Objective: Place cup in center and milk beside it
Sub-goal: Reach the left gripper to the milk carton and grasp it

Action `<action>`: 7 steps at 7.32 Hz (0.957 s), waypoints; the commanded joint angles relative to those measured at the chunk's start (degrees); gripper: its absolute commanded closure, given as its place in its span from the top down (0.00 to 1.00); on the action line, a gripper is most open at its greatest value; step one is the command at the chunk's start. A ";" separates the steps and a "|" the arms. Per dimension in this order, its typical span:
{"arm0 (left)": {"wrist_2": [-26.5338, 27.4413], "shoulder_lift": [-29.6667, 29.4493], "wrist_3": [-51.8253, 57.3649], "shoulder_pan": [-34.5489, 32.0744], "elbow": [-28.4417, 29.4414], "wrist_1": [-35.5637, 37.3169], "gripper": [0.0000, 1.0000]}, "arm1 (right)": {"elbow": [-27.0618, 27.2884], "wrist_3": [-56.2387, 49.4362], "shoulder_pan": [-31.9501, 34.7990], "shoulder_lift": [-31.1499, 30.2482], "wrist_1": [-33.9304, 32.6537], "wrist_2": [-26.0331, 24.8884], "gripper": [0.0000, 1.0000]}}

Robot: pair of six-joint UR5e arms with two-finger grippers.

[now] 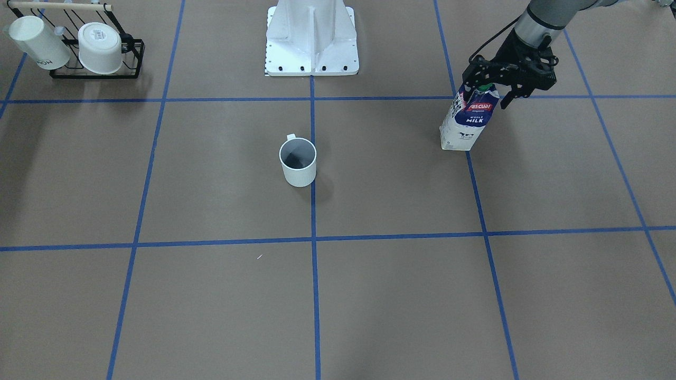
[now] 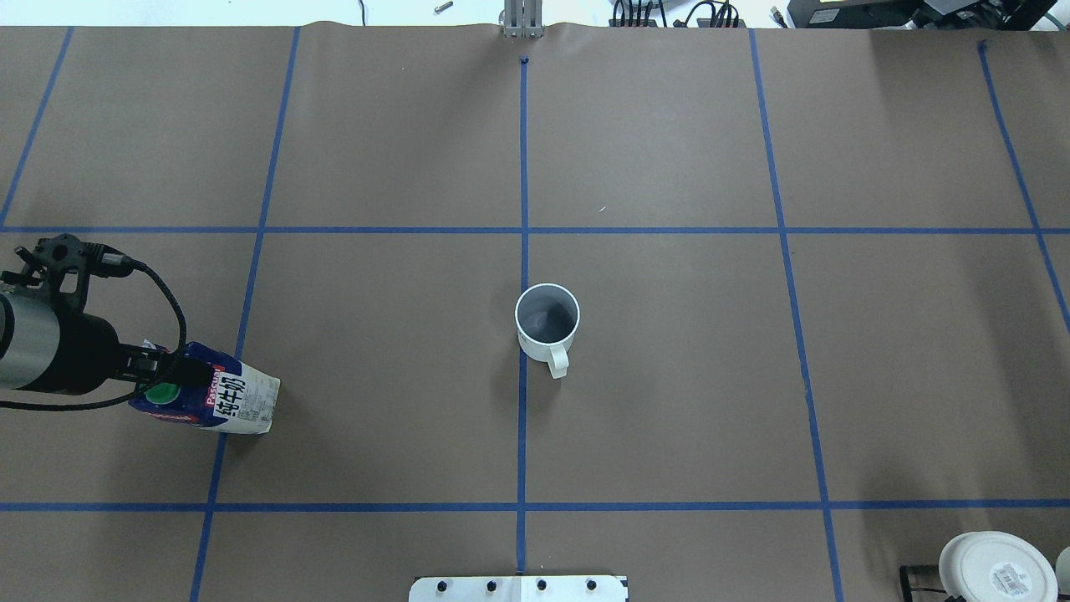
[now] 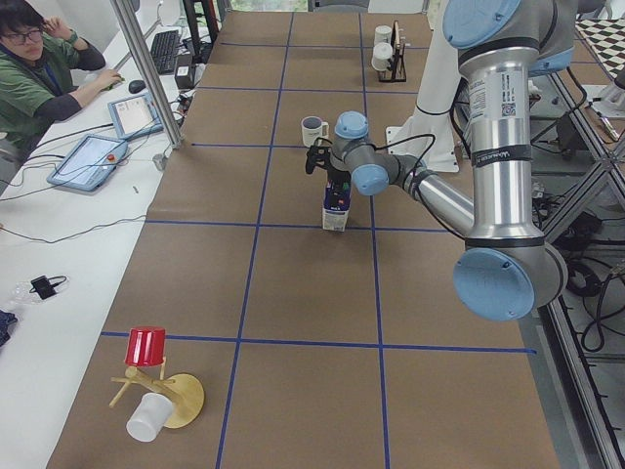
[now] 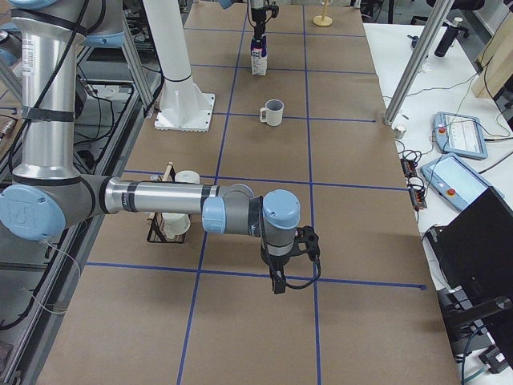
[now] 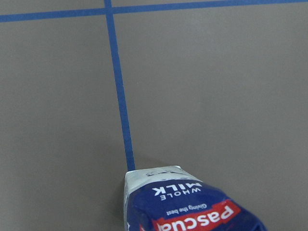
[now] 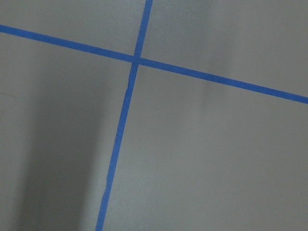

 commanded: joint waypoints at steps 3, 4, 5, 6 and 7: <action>1.21 -0.11 0.18 1.53 -0.17 -0.09 0.01 | -0.08 0.00 -0.01 0.17 0.01 -0.20 1.00; 1.21 -0.19 0.18 1.53 -0.26 -0.17 0.00 | -0.08 -0.09 -0.01 0.09 0.01 -0.20 1.00; 1.21 -0.20 0.18 1.36 -0.87 -0.18 0.00 | -0.08 -0.18 -0.01 0.09 0.01 -0.20 1.00; 1.12 -0.20 0.00 0.66 -2.79 -0.09 0.00 | -0.08 -0.26 -0.01 0.09 0.01 -0.20 1.00; 0.77 -0.72 -0.69 0.39 -4.02 0.00 0.00 | -0.08 -0.26 -0.01 0.09 0.01 -0.20 1.00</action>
